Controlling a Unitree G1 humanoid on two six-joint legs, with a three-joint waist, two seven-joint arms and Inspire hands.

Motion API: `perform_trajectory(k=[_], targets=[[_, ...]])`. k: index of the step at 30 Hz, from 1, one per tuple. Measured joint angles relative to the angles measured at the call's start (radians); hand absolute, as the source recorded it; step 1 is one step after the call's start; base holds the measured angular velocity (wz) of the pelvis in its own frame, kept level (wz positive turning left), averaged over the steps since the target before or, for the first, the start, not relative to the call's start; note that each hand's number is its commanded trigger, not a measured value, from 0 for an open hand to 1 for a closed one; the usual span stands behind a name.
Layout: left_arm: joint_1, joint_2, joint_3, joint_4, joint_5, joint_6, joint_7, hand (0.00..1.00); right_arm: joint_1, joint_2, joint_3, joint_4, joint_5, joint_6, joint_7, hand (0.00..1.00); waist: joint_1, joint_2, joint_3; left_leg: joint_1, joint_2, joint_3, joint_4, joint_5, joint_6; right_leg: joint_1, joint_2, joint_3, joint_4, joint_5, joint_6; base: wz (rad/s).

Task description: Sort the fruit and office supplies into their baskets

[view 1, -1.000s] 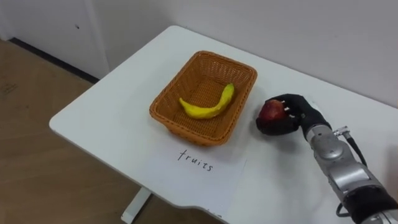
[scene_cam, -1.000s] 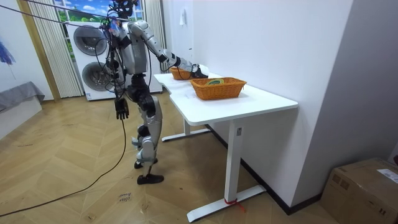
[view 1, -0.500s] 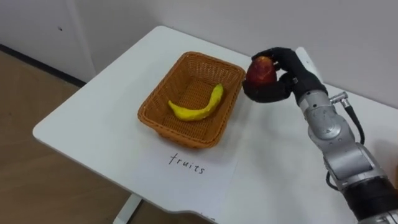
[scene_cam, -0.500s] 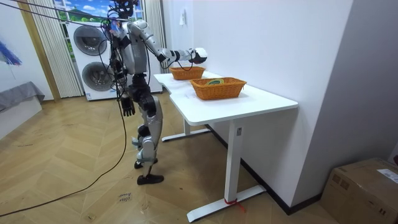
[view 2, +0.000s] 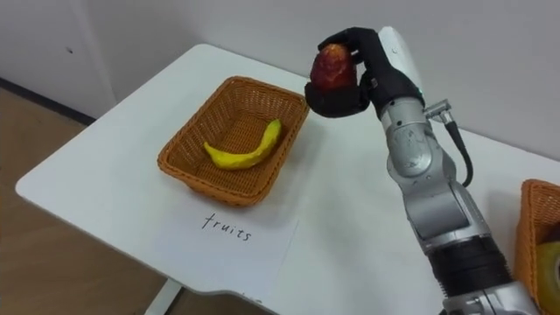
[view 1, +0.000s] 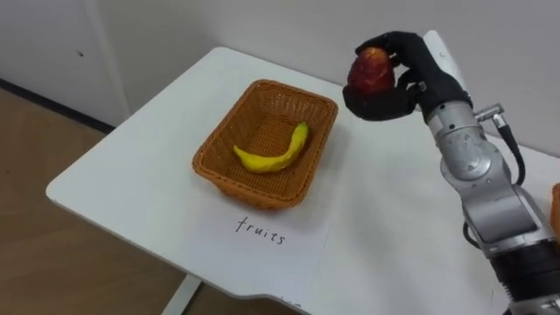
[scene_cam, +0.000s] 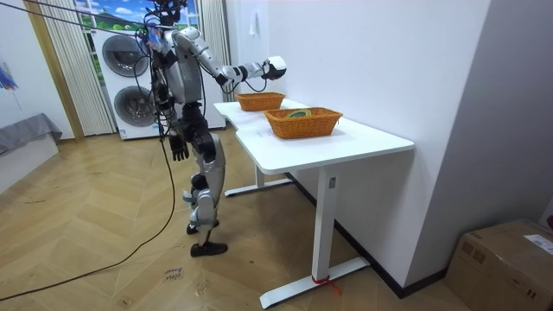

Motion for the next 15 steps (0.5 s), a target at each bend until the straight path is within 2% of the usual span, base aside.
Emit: perform_trajectory(k=[4,7,8,10,15], targets=[[-0.001,0.0,0.0,-0.002,0.003,0.001,0.0,0.0,-0.039,-0.001,0.001,-0.031,-0.063,0.015,0.035,1.0,0.005,-0.009,0.0013,-0.009,0.001,0.006,-0.001,0.0,0.0,-0.012,0.001,0.005,0.0,0.0,0.0,-0.02],[-0.006,0.002,0.004,-0.002,0.008,0.003,-0.001,0.0,-0.051,0.0,0.01,-0.066,-0.109,0.052,0.075,1.0,0.014,-0.015,0.0021,-0.008,0.002,0.003,-0.008,0.0,0.0,-0.014,0.001,0.004,0.0,0.0,0.0,0.0],[-0.009,0.002,0.004,0.0,0.008,0.003,-0.002,0.0,-0.053,0.0,0.016,-0.068,-0.123,0.052,0.082,1.0,0.016,-0.017,0.0022,-0.008,0.002,0.003,-0.009,0.0,0.0,-0.014,0.001,0.004,0.0,0.0,0.0,0.0],[-0.022,0.003,0.002,0.005,0.007,0.006,-0.005,0.0,-0.053,0.003,0.036,-0.072,-0.191,0.055,0.118,1.0,0.04,-0.025,0.0045,-0.006,0.003,0.008,-0.013,0.0,0.0,-0.014,0.001,0.004,0.0,0.0,0.0,0.0],[-0.039,0.006,-0.006,0.006,0.002,0.006,-0.004,0.0,-0.058,0.011,0.111,-0.071,-0.216,0.073,0.147,1.0,0.099,-0.048,0.0072,-0.008,0.004,0.01,-0.022,0.0,0.0,-0.023,0.002,0.004,-0.001,0.0,0.0,-0.04]])
